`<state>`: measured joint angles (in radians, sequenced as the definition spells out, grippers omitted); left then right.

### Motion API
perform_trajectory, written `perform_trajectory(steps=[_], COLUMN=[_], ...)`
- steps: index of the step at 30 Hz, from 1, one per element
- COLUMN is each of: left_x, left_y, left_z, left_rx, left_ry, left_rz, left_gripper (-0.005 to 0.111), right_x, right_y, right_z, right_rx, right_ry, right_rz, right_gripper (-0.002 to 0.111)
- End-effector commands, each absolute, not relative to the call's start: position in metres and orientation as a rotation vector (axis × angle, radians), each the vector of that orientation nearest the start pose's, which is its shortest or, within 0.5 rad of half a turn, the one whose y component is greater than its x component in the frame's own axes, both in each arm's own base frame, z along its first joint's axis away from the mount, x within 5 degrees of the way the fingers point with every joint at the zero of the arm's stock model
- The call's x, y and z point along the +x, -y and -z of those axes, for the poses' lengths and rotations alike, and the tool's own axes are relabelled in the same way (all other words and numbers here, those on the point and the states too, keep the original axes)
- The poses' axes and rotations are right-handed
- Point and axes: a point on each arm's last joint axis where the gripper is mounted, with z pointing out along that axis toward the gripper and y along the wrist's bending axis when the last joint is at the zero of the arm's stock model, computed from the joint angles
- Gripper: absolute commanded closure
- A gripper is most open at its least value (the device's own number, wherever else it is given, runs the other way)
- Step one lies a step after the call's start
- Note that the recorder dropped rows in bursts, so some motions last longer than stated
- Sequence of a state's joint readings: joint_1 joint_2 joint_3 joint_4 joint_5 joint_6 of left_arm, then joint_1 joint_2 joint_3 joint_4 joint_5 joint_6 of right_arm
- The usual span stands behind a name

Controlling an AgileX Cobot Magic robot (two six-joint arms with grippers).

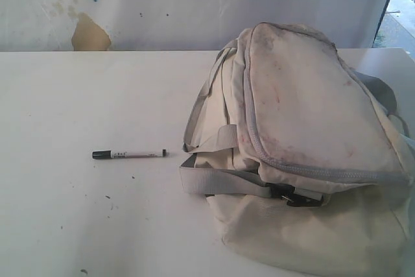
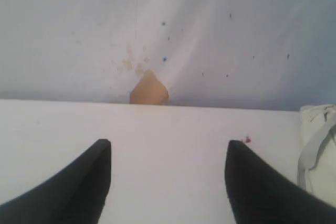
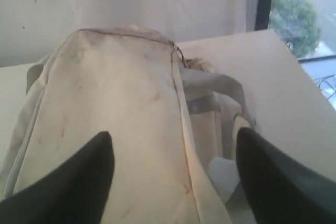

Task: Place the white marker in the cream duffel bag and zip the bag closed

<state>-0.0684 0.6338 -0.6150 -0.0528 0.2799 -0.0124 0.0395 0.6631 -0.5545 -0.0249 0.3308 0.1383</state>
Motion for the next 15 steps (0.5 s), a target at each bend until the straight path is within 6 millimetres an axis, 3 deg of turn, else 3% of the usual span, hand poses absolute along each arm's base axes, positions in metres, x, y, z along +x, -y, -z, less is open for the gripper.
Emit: perform_trajectory(steps=[1,7,15], left_x=[0.156,0.185,0.225], left_y=[0.013,0.025,0.060], left_z=[-0.324,-0.312,-0.315], left_rx=[-0.010,0.019,0.186], left_ry=[-1.912,-2.051,-2.220], left_rz=[0.137,0.185,0.244], left_gripper=[0.036,0.036,0.036], right_x=[0.148,0.162,0.178], right_y=[-0.007,-0.009,-0.013], right_z=[-0.302,-0.285,-0.288], right_rx=[0.143,0.255,0.293], right_ry=[-2.014,-2.215,-2.401], right_rz=[-0.163,-0.204,-0.232], right_gripper=[0.040,0.040,0.040])
